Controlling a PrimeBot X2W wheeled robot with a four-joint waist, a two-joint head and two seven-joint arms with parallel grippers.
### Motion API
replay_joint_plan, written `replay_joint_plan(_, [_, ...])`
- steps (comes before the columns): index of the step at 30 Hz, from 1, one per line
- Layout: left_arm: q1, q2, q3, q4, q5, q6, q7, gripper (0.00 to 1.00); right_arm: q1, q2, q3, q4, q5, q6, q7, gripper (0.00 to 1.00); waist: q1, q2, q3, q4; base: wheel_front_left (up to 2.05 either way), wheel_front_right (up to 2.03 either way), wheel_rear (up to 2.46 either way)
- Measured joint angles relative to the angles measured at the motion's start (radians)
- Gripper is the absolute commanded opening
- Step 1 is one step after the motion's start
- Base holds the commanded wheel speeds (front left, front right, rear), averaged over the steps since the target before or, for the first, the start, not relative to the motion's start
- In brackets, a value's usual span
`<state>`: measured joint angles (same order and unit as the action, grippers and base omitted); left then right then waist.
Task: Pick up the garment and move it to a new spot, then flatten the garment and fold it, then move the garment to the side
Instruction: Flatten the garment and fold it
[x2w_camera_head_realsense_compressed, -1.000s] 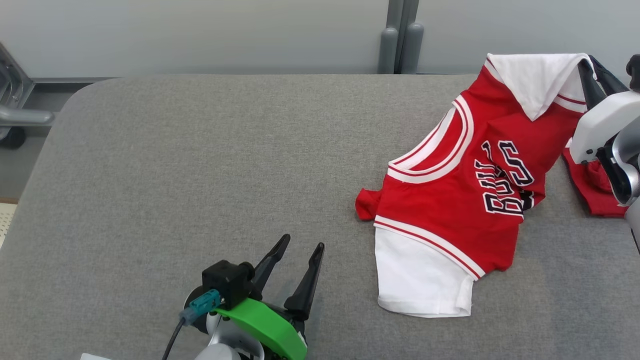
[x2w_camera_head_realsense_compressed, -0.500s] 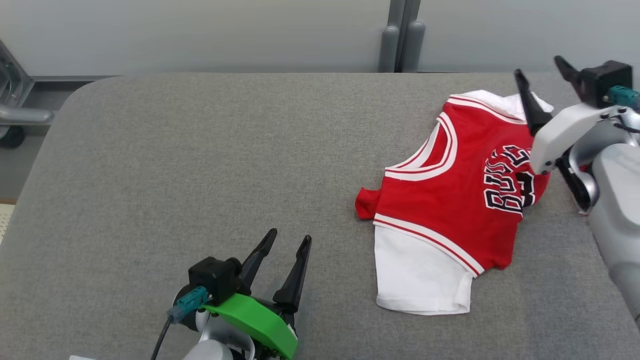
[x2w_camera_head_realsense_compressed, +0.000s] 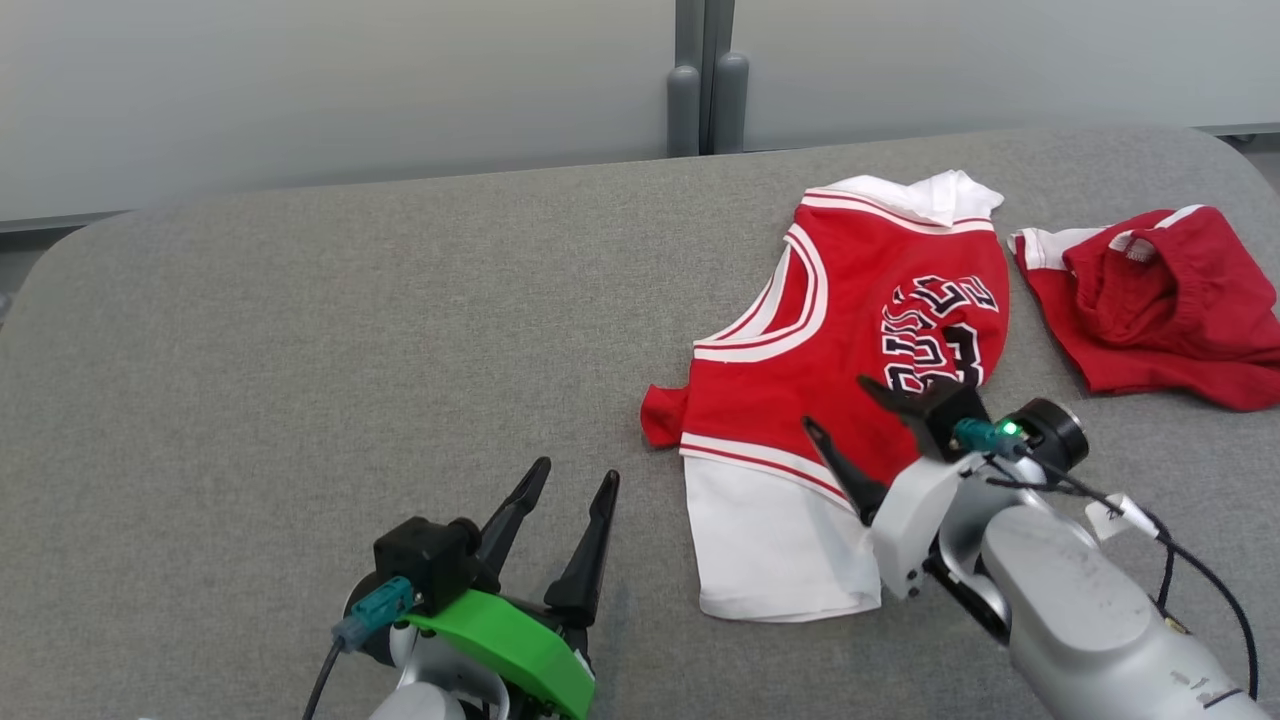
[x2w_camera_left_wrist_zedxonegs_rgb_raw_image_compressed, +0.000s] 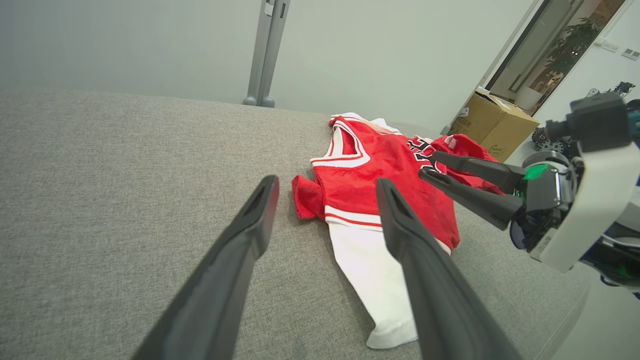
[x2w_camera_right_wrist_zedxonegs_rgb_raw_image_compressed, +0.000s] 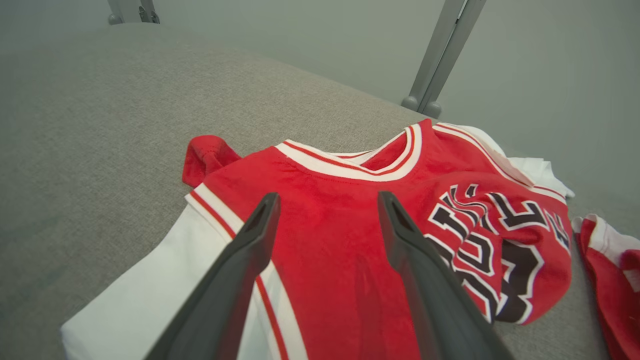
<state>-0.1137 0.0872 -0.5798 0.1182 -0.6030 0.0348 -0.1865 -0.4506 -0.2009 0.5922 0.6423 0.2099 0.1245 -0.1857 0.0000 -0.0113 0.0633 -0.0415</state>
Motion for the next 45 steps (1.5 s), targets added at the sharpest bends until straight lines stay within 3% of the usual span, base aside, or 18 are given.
replay_joint_plan(13, [0.000, -0.002, -0.011, -0.001, -0.001, -0.008, 0.001, 1.00, 0.137, 0.040, 0.255, -0.033, 0.013, 0.000, -0.012, 1.00, 0.0000, 0.0000, -0.008, 0.032, 0.00, 0.00, 0.00])
replay_joint_plan(34, [0.000, -0.001, -0.002, -0.003, -0.001, 0.001, 0.001, 1.00, 0.124, -0.024, 0.396, -0.010, -0.007, 0.000, 0.003, 1.00, 0.0000, 0.0000, 0.000, 0.074, 0.00, 0.00, 0.00])
replay_joint_plan(35, [0.000, -0.001, -0.002, -0.003, -0.001, 0.001, 0.001, 1.00, 0.122, -0.023, 0.397, -0.005, -0.007, 0.000, 0.006, 0.88, 0.0000, 0.0000, 0.001, 0.073, 0.00, 0.00, 0.00])
replay_joint_plan(36, [0.000, -0.001, -0.001, -0.003, -0.001, 0.001, 0.001, 1.00, 0.118, -0.023, 0.397, 0.001, -0.007, 0.000, 0.011, 0.61, 0.0000, 0.0000, 0.002, 0.072, 0.00, 0.00, 0.00])
replay_joint_plan(37, [0.000, -0.001, -0.001, -0.003, -0.001, 0.001, 0.001, 1.00, 0.113, -0.023, 0.396, 0.007, -0.005, 0.000, 0.011, 0.47, 0.0000, 0.0000, 0.003, 0.071, 0.00, 0.00, 0.00])
replay_joint_plan(38, [0.000, -0.001, -0.001, -0.004, -0.001, 0.001, 0.001, 1.00, 0.109, -0.022, 0.391, 0.012, -0.001, 0.000, 0.011, 0.42, 0.0000, 0.0000, 0.003, 0.070, 0.00, 0.00, 0.00])
replay_joint_plan(40, [0.000, -0.001, -0.002, -0.004, -0.001, 0.001, 0.001, 1.00, 0.103, -0.021, 0.384, 0.019, 0.008, 0.000, 0.010, 0.20, 0.0000, 0.0000, 0.005, 0.069, 0.00, 0.00, 0.00])
replay_joint_plan(41, [0.000, -0.001, -0.001, -0.004, -0.001, 0.001, 0.001, 1.00, 0.101, -0.020, 0.377, 0.022, 0.015, 0.000, 0.010, 0.00, 0.0000, 0.0000, 0.006, 0.068, 0.00, 0.00, 0.00])
replay_joint_plan(45, [0.000, 0.001, 0.001, -0.003, -0.001, 0.002, 0.001, 1.00, 0.090, -0.017, 0.340, 0.026, 0.043, 0.000, -0.010, 0.00, 0.0000, 0.0000, 0.006, 0.067, 0.00, 0.00, 0.00])
